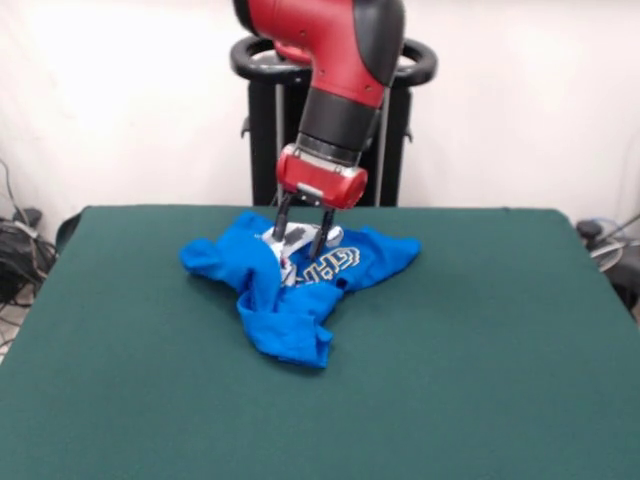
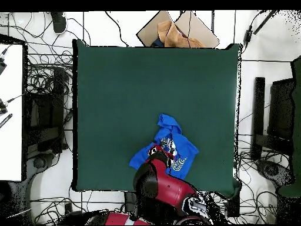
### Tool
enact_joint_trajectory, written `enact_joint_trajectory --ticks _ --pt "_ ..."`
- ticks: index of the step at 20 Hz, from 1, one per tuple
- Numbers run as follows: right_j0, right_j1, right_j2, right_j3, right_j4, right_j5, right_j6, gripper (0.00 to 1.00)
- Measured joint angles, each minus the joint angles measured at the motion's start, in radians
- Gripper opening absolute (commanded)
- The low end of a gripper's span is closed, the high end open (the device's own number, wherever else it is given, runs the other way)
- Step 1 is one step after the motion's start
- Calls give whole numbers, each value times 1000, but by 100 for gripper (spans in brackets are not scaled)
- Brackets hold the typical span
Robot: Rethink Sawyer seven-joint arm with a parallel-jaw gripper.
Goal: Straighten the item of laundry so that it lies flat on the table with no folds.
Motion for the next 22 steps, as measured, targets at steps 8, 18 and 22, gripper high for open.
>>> enact_joint_trajectory --ticks 8,18,22 --pt "127 -46 -13 0 78 132 0 100" --pt "279 -55 -180 -40 161 133 0 100" --pt "264 -72 -217 -65 158 133 0 100"
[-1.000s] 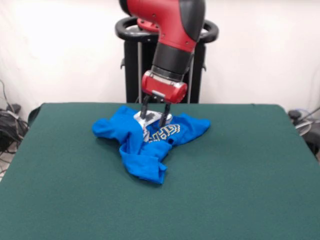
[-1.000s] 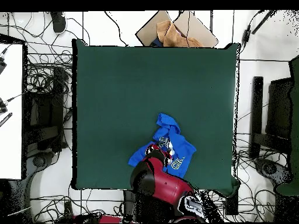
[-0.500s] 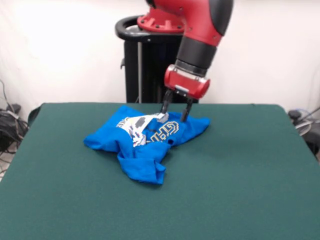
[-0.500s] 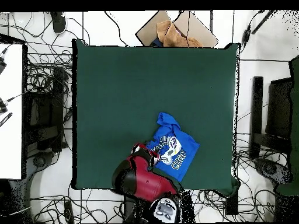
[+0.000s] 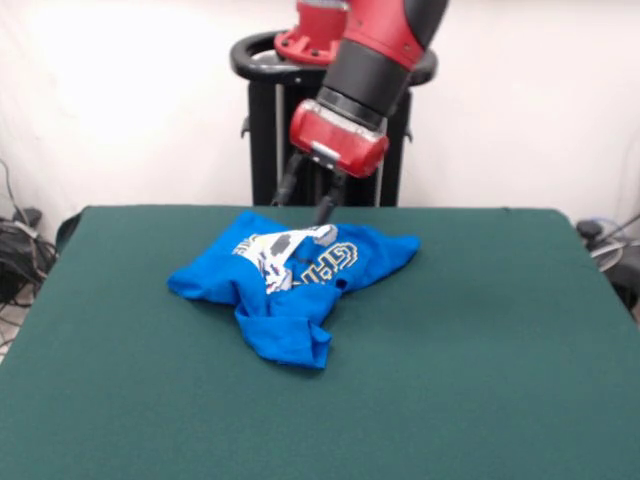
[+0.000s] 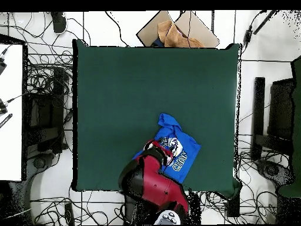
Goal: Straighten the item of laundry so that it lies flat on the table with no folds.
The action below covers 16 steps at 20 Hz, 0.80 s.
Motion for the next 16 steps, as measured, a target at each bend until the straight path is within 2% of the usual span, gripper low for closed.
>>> enact_joint_trajectory --ticks 4,10,11,16 --pt "-40 2 -16 -37 -15 -6 0 100" --pt "-89 63 -24 -87 -35 -95 0 100" --pt "-93 101 -23 -99 -35 -149 0 100" --pt "-95 183 -21 -115 -38 -242 0 100"
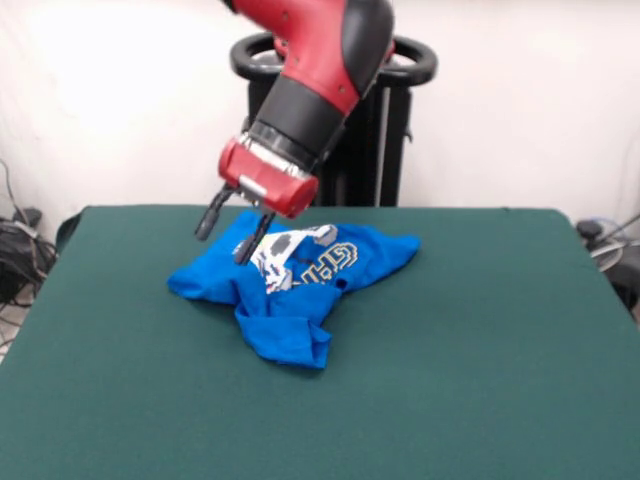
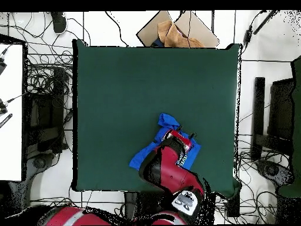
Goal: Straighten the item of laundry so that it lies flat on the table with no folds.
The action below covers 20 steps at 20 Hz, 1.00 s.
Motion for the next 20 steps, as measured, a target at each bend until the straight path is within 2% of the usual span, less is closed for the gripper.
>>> enact_joint_trajectory --ticks 5,8,18,19,20 --pt "-78 72 60 -17 -104 -8 0 100" --pt "-92 95 69 -18 -122 7 0 100" --pt "-42 137 61 -19 -122 21 0 100" --pt "-44 133 62 -19 -122 23 0 0" --pt "-45 132 63 -19 -122 24 0 0"
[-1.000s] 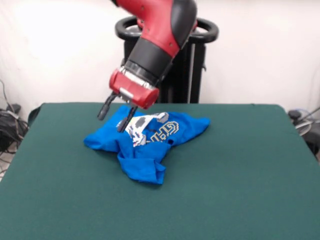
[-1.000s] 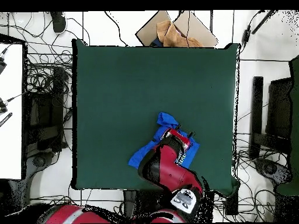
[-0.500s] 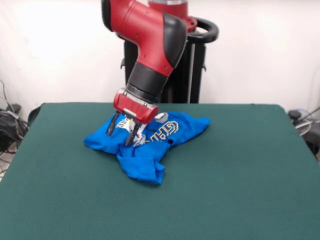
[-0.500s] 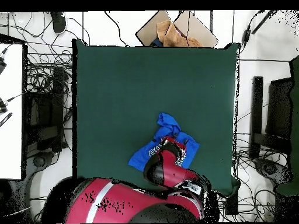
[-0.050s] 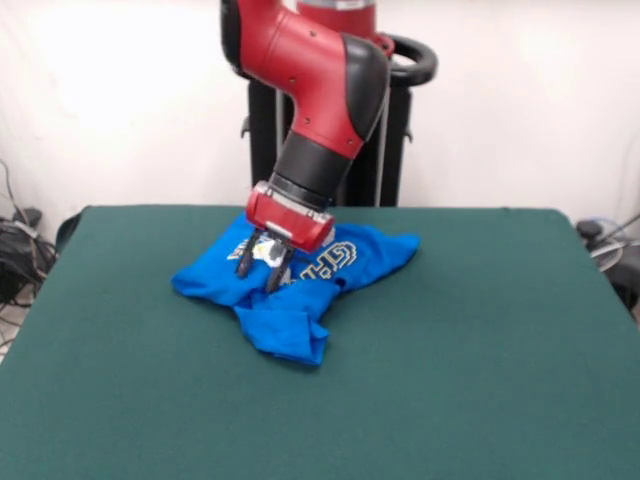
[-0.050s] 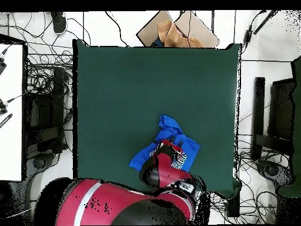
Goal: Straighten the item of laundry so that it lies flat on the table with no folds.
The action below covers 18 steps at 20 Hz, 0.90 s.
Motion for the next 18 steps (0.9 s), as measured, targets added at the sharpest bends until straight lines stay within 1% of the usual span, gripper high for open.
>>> enact_joint_trajectory --ticks 6,9,11,13,14,16,18 --pt "-30 -20 12 0 -3 23 0 0" --pt "-39 -42 13 0 -4 56 0 0" --pt "-64 -84 31 0 -6 129 0 0" --pt "-91 -107 52 0 -11 177 0 0" --pt "-155 -141 103 0 -17 270 0 0" --pt "-249 -167 174 -2 -17 396 0 0" --pt "-319 -174 226 -7 -18 488 0 0"
